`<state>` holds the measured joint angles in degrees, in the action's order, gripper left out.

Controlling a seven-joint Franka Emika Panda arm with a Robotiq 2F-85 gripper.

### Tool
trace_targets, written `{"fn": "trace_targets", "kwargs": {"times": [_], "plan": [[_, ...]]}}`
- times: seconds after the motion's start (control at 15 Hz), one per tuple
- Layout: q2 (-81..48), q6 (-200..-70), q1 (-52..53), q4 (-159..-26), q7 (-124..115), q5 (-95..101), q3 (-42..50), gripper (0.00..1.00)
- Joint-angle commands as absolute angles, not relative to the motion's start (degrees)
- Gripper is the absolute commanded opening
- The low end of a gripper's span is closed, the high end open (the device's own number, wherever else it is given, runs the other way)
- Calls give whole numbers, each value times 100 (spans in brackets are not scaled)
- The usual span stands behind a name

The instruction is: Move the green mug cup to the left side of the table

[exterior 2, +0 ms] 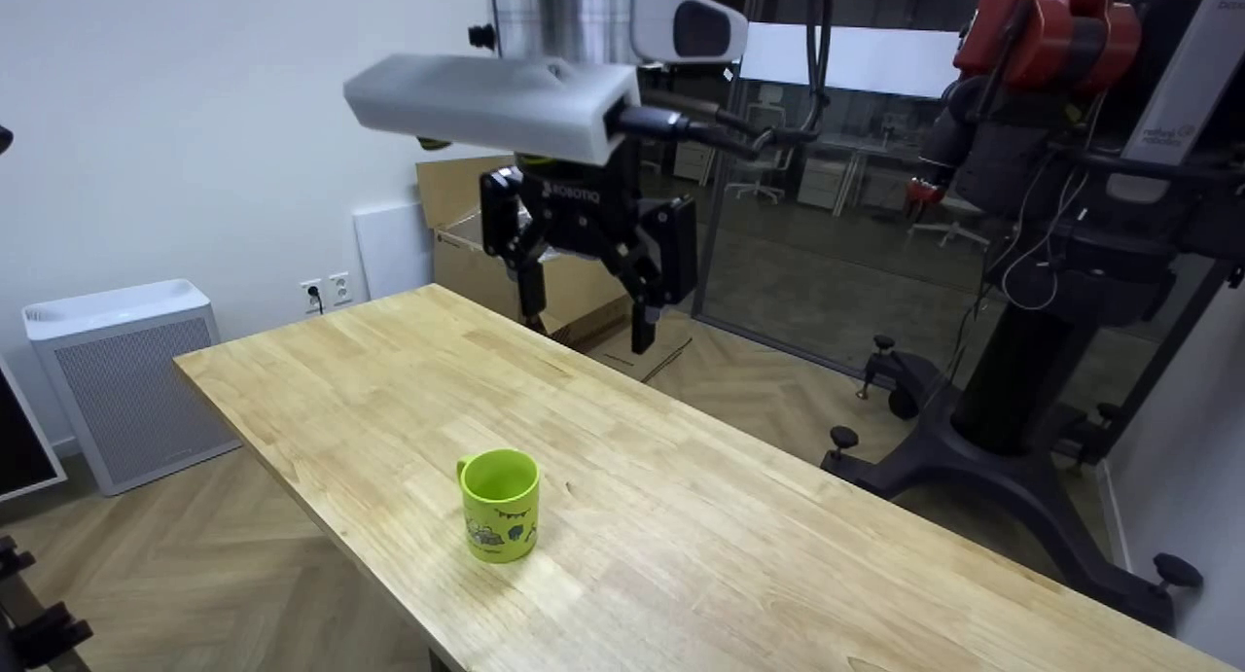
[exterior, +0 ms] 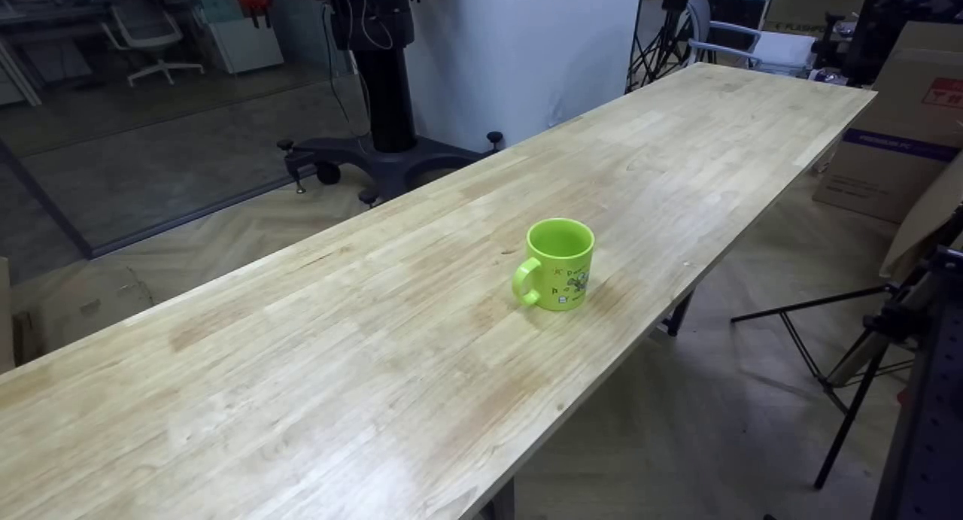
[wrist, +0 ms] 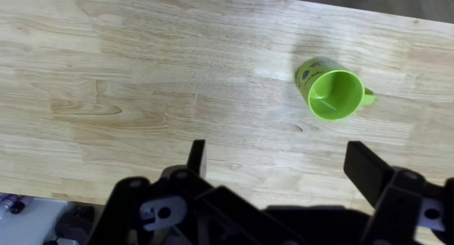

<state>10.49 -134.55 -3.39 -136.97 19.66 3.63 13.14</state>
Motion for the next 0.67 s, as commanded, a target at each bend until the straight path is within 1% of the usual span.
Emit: {"fn": "trace_targets", "kwargs": {"times": [0.0,0.2,0.27,0.6], "plan": [[286,-13896,-560,-13197,1036,1338,897,100],[85,-14279,-521,-13167,514,1874,744,100],[198,-14210,-552,-13324,898,1605,794,100],[74,-14274,-527,-13275,759,1750,709,100]]}}
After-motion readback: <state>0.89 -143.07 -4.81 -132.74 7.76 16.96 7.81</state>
